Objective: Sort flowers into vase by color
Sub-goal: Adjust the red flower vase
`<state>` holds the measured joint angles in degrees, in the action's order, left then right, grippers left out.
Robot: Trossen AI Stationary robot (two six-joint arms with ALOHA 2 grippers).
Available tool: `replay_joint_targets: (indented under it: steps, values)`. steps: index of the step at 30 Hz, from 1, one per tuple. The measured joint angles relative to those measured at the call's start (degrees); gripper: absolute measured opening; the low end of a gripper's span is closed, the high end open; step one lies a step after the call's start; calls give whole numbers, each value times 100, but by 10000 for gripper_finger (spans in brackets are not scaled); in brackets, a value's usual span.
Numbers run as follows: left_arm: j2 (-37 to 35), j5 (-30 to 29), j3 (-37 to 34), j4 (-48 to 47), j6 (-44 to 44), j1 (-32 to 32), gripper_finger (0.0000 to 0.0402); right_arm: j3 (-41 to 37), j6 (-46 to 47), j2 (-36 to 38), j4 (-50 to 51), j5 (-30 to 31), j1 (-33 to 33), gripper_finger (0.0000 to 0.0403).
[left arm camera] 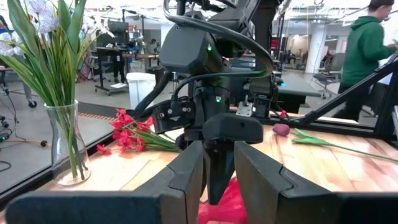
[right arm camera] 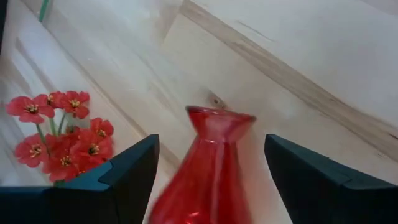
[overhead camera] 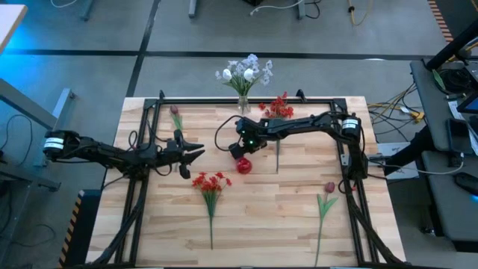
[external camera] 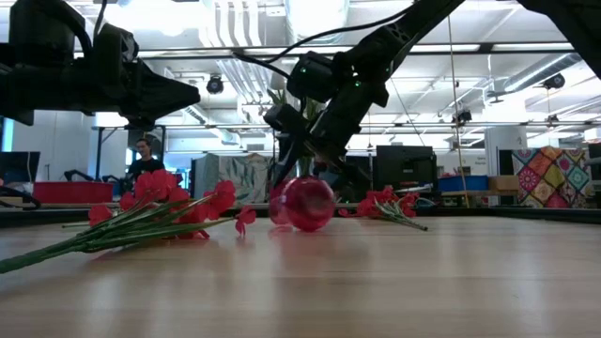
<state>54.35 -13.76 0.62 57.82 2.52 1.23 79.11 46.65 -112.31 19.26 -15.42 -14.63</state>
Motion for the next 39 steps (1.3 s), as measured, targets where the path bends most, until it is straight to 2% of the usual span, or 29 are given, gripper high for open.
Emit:
replay_joint_targets:
  steps: [7, 13, 20, 26, 30, 35, 39]
  values:
    - [0, 0, 0, -2, -2, -2, 78, 1, -24, -289, 127, 36, 13, 257]
    - [0, 0, 0, -23, -2, -1, 78, 11, -465, -352, 188, 23, 9, 227]
    - [0, 0, 0, -24, -2, -2, 78, 383, -1192, -367, 941, 124, 11, 182]
    - [0, -2, 0, -24, -4, -1, 78, 590, -1649, -367, 1117, 189, 11, 127]
    - [0, -2, 0, -24, -4, 0, 78, 717, -2304, -362, 1097, 212, 29, 125]
    - [0, -2, 0, -39, -4, -2, 78, 727, -3052, -162, 808, 924, 264, 124]
    - [0, -2, 0, -43, -4, -2, 78, 469, -3417, 147, 107, 1374, 574, 125]
